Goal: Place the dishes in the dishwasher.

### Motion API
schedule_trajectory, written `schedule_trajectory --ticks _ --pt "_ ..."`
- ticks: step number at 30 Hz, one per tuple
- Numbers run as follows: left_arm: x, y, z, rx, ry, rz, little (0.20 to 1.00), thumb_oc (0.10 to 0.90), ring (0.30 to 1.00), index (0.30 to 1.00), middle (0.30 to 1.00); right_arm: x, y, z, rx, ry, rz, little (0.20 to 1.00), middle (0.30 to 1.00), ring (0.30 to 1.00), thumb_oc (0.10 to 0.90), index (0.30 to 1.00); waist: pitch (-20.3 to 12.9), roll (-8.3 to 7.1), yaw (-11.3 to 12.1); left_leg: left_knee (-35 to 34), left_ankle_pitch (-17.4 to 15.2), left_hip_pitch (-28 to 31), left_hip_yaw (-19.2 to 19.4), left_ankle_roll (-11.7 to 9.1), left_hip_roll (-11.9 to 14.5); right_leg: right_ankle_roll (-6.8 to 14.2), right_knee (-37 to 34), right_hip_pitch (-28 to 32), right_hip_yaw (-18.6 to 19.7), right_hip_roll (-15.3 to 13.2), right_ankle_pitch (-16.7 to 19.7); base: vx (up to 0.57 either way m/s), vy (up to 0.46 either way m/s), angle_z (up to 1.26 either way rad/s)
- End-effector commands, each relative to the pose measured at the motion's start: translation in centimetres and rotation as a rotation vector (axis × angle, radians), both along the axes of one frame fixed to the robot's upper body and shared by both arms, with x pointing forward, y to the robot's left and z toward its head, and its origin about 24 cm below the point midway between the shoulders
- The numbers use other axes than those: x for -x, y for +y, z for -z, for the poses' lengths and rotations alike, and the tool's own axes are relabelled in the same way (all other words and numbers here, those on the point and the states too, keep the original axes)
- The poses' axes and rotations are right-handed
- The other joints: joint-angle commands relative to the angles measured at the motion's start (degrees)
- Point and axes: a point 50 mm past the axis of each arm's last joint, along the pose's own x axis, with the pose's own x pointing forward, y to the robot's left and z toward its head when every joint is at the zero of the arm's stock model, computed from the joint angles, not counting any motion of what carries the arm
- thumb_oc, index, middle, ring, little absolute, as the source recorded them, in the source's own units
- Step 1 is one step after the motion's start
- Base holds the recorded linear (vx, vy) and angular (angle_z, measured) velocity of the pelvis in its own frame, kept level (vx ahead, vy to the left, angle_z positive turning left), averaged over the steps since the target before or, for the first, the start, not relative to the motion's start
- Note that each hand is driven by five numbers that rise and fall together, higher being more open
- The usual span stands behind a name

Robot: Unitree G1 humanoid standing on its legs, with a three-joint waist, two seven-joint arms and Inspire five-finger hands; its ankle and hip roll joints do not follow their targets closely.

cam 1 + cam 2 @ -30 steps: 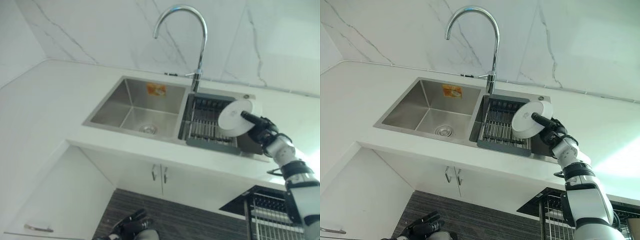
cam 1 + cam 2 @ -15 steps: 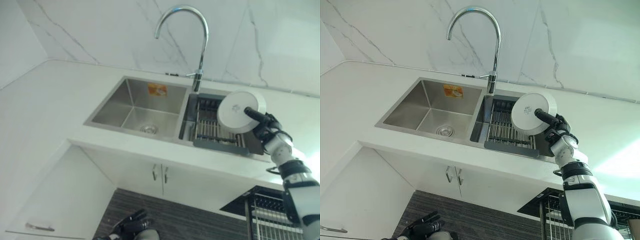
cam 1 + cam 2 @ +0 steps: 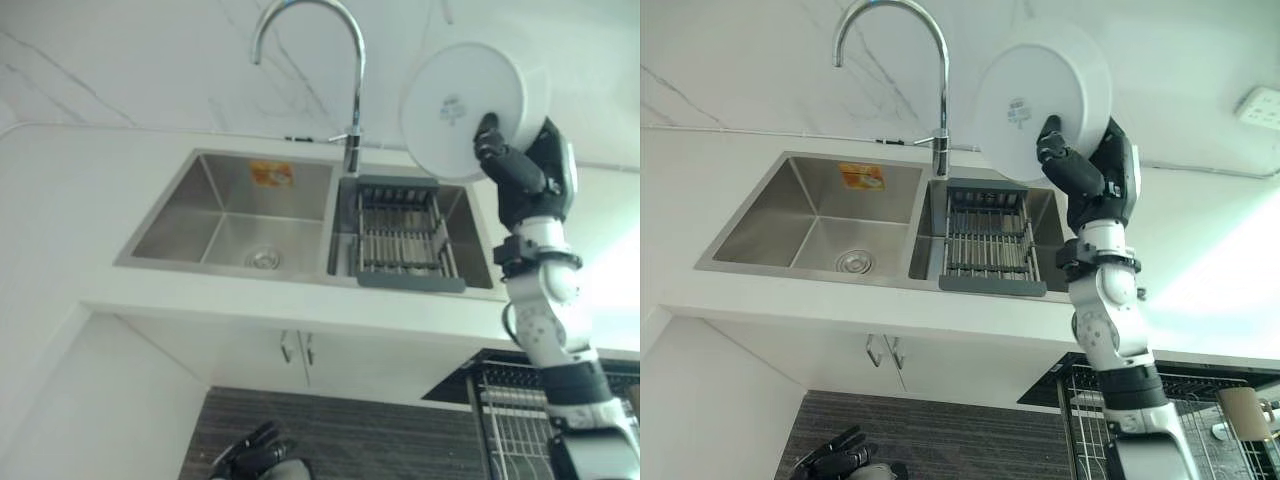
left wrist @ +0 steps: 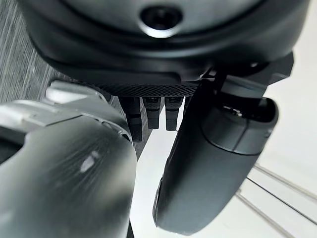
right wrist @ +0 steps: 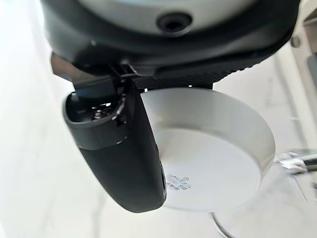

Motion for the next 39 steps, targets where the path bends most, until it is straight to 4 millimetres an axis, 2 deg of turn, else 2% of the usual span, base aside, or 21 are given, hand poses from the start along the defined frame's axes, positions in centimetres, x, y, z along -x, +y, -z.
schedule_trajectory --ticks 1,5,7,9,10,11,14,15,21,24,27,28,29,31,33,36,39 --pt "5.1 -0.2 1.1 -0.117 0.183 0.091 0.9 0.8 0.9 0.9 0.9 2.2 -2.2 -4.6 -0.023 -0.284 0.096 0.3 0.3 0.3 0.4 0.3 -3.79 0.66 -0.33 -1.61 -3.42 1.99 0.53 -2.6 1.71 1.71 2.61 -1.41 3.59 0.78 -3.62 0.03 0.067 -0.31" --pt "6.0 -1.0 1.5 -0.171 0.227 0.137 0.9 0.8 0.9 0.9 0.9 3.8 -1.8 -4.2 -0.048 -0.332 0.048 0.3 0.3 0.3 0.4 0.3 -3.19 0.17 -1.09 -1.61 -3.17 1.7 1.06 -2.8 2.48 2.9 2.61 -2.91 3.64 -0.25 -1.9 -0.05 -0.024 -0.43" --pt "6.5 -0.7 1.4 -0.202 0.236 0.113 0.9 0.8 0.9 0.9 0.9 4.7 -1.3 -4.2 -0.077 -0.373 -0.01 0.3 0.3 0.3 0.4 0.3 -2.37 -0.15 -0.75 -1.61 -3.57 3.63 5.32 -2.63 4.03 5.15 2.61 -1.62 -1.68 -4.28 3.56 -0.12 -0.159 -0.56" --pt "6.2 -0.3 1.3 -0.208 0.223 0.091 0.9 0.8 0.9 0.9 0.9 4.8 -1.1 -4.4 -0.101 -0.4 -0.046 0.3 0.3 0.3 0.4 0.3 -1.63 0.56 -0.73 -1.61 -3.41 4.68 7.25 -1.98 4.96 4.85 2.61 0.19 -3.26 -4.65 5.21 -0.13 -0.154 -0.93" --pt "5.7 0.2 1.2 -0.214 0.213 0.073 0.9 0.8 0.9 0.9 0.9 4.6 -0.9 -4.4 -0.119 -0.423 -0.076 0.3 0.3 0.3 0.4 0.3 -1.4 1.22 -0.9 -1.61 -3.04 4.89 7.92 -1.47 5.28 4.19 2.61 1.04 -3.47 -3.72 5.23 -0.12 -0.287 -1.05" --pt "5.0 0.7 1.0 -0.216 0.207 0.05 0.9 0.8 0.9 0.9 0.9 4.6 -1.0 -4.1 -0.146 -0.449 -0.055 0.3 0.3 0.3 0.4 0.3 -1.09 1.56 -0.69 -1.61 -3.5 5.21 7.86 -2.12 5.67 4.35 2.61 1.27 -2.51 -3.59 3.88 -0.11 -0.334 -0.8" --pt "4.8 0.7 1.0 -0.206 0.217 0.031 0.9 0.8 0.9 0.9 0.9 4.8 -1.2 -4.0 -0.165 -0.46 -0.015 0.3 0.3 0.3 0.4 0.3 -0.52 1.73 -0.49 -1.61 -2.57 5.41 9.35 -3.43 7.17 3.92 2.61 0.8 -2.84 -4.1 2.22 -0.07 -0.336 -0.65" --pt "5.3 0.5 1.2 -0.2 0.221 0.022 0.9 0.8 0.9 0.9 0.9 4.9 -1.5 -4.5 -0.198 -0.462 -0.006 0.3 0.3 0.3 0.4 0.3 -0.8 1.8 -0.53 -1.61 -1.77 5.54 9.9 -4.29 8.59 3.56 2.61 1.04 -2.67 -3.01 -1.22 -0.06 -0.331 -0.77" --pt "6.1 -0.7 1.4 -0.181 0.23 0.072 0.9 0.8 0.9 0.9 0.9 6.4 -3.0 -5.2 -0.242 -0.478 0.015 0.3 0.3 0.3 0.4 0.3 -2.05 1.78 -1.96 -1.61 -0.48 5.83 11.25 -6.79 11.36 3.08 2.61 1.31 -3.43 -2.4 -3.47 -0.03 -0.143 -0.25" --pt "6.2 -1.3 1.6 -0.17 0.247 0.087 0.9 0.8 0.9 0.9 0.9 7.3 -3.7 -4.5 -0.234 -0.438 0.051 0.3 0.3 0.3 0.4 0.3 -2.21 1.56 -4.12 -1.61 -0.08 6.44 12.92 -7.48 12.59 2.58 2.61 0.59 -3.39 -1.95 -3.48 -0.02 0.0 -0.12" --pt "6.1 -1.7 1.7 -0.16 0.246 0.067 0.9 0.8 0.9 0.9 0.9 7.5 -4.7 -2.0 -0.029 -0.232 0.194 0.3 0.3 0.3 0.4 0.3 -2.06 1.01 -5.87 -1.61 0.05 6.83 14.56 -7.72 13.46 2.58 2.61 -0.16 -3.1 -1.69 -3.29 -0.02 0.048 -0.23" --pt "6.0 -1.8 1.7 -0.159 0.238 0.043 0.9 0.8 0.9 0.9 0.9 8.5 -6.6 -0.7 0.322 -0.107 0.532 0.3 0.3 0.3 0.4 0.3 -1.99 0.66 -7.0 -1.61 0.18 7.22 15.4 -7.75 13.9 2.73 2.61 -0.51 -2.8 -1.49 -3.07 -0.01 0.036 -0.22" --pt "6.0 -1.8 1.7 -0.159 0.237 0.035 0.9 0.8 0.9 0.9 0.9 8.7 -7.0 -0.7 0.421 -0.086 0.588 0.3 0.3 0.3 0.4 0.3 -1.97 0.58 -7.26 -1.61 0.09 7.36 15.57 -7.72 14.0 2.79 2.61 -0.56 -2.71 -1.4 -3.02 0.0 0.025 -0.15" --pt "5.7 -1.7 1.7 -0.173 0.235 0.034 0.9 0.8 0.9 0.9 0.9 8.8 -8.8 0.4 0.749 0.085 0.77 0.3 0.3 0.3 0.4 0.3 -1.81 0.22 -7.54 -1.61 -0.24 7.77 15.87 -7.41 14.14 2.94 2.61 -0.33 -2.7 -1.32 -2.97 0.0 -0.014 -0.22" --pt "5.6 -1.7 1.7 -0.177 0.234 0.038 0.9 0.8 0.9 0.9 0.9 8.7 -9.0 0.6 0.803 0.122 0.79 0.3 0.3 0.3 0.4 0.3 -1.74 0.15 -7.49 -1.61 -0.26 7.84 15.87 -7.36 14.09 2.96 2.61 -0.3 -2.64 -1.34 -2.92 0.0 -0.011 -0.21" --pt "5.3 -1.5 1.6 -0.186 0.23 0.043 0.9 0.8 0.9 0.9 0.9 8.5 -9.2 1.4 0.99 0.177 0.84 0.3 0.3 0.3 0.4 0.3 -1.62 0.11 -7.33 -1.61 -0.59 7.93 15.7 -7.11 13.82 3.16 2.61 -0.41 -2.54 -1.41 -2.75 0.0 -0.006 -0.02" --pt "5.1 -1.4 1.5 -0.189 0.23 0.05 0.9 0.8 0.9 0.9 0.9 7.8 -8.9 2.7 1.103 0.245 0.794 0.3 0.3 0.3 0.4 0.3 -1.62 0.14 -6.9 -1.61 -0.75 7.96 15.71 -7.01 13.7 3.4 2.61 -0.4 -2.7 -1.6 -2.66 0.0 -0.003 0.02"
